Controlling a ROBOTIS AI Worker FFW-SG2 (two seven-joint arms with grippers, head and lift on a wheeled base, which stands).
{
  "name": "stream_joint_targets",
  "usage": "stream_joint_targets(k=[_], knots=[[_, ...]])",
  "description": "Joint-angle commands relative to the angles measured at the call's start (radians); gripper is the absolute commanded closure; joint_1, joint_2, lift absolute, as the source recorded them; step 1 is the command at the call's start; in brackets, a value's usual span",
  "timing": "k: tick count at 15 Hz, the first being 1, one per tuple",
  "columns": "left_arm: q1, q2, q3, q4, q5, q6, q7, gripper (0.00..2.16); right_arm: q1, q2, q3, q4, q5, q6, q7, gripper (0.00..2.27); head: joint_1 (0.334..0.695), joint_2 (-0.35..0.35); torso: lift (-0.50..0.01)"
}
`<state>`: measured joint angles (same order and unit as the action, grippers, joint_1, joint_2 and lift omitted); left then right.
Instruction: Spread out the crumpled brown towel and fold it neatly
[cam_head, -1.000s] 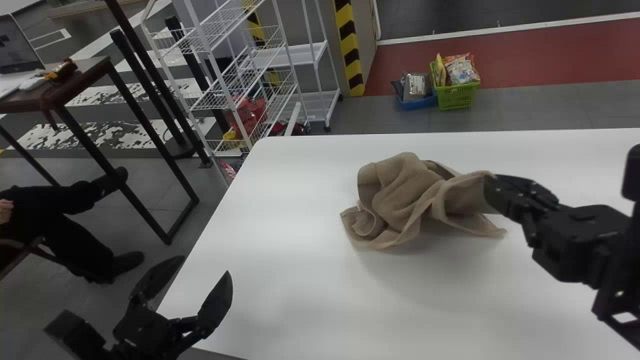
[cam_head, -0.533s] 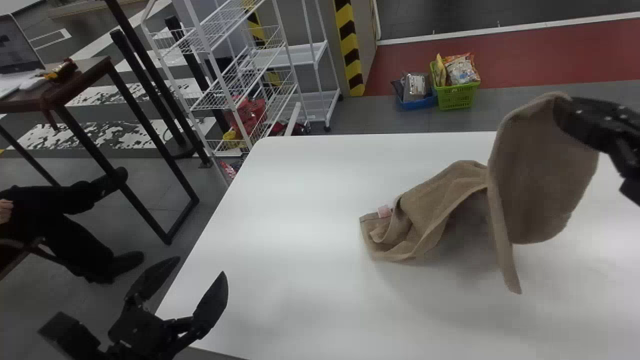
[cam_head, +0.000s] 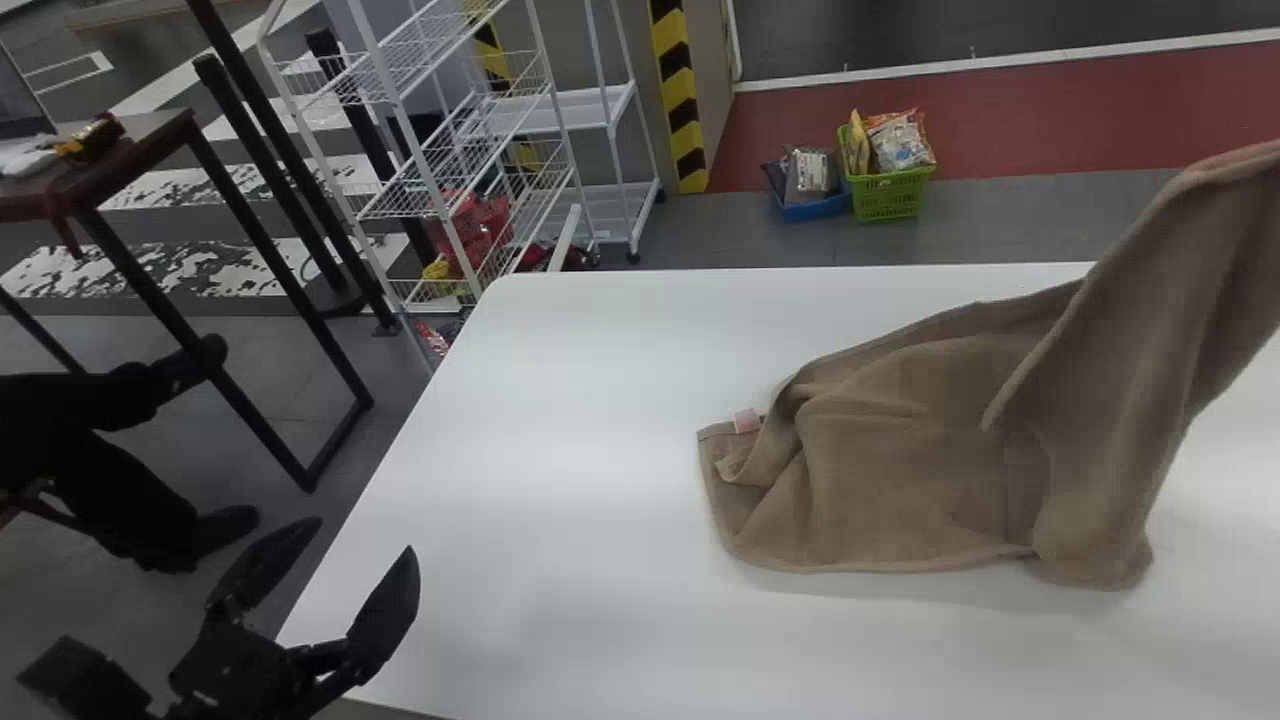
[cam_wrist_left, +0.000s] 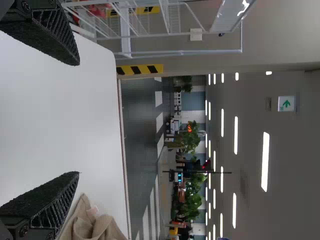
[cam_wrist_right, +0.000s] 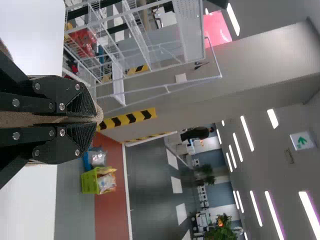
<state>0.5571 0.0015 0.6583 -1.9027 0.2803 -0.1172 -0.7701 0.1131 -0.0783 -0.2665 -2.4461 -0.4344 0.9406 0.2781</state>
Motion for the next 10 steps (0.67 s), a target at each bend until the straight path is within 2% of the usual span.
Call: stream_joint_targets(k=[1, 5, 6, 10], knots=[[-0.005, -0.004, -0.006, 0.004, -0.006, 0.0, 0.002, 0.01, 0.043, -0.003, -0.082, 0.049, 0.0, -0.012, 0.021, 1.05, 0.695, 0.271, -0.128], [-0.005, -0.004, -0.019, -0.007, -0.013, 0.0, 0.002, 0.01, 0.043, -0.003, -0.194, 0.168, -0.006, -0.042, 0.033, 1.05, 0.695, 0.188, -0.128], [-0.005, -0.004, -0.019, -0.007, -0.015, 0.0, 0.002, 0.01, 0.042, -0.003, -0.211, 0.196, 0.002, -0.049, 0.049, 1.05, 0.695, 0.147, -0.128], [-0.003, -0.004, -0.019, -0.001, -0.015, 0.0, 0.002, 0.01, 0.031, -0.003, -0.235, 0.286, 0.048, -0.085, 0.056, 1.05, 0.695, 0.089, -0.128]])
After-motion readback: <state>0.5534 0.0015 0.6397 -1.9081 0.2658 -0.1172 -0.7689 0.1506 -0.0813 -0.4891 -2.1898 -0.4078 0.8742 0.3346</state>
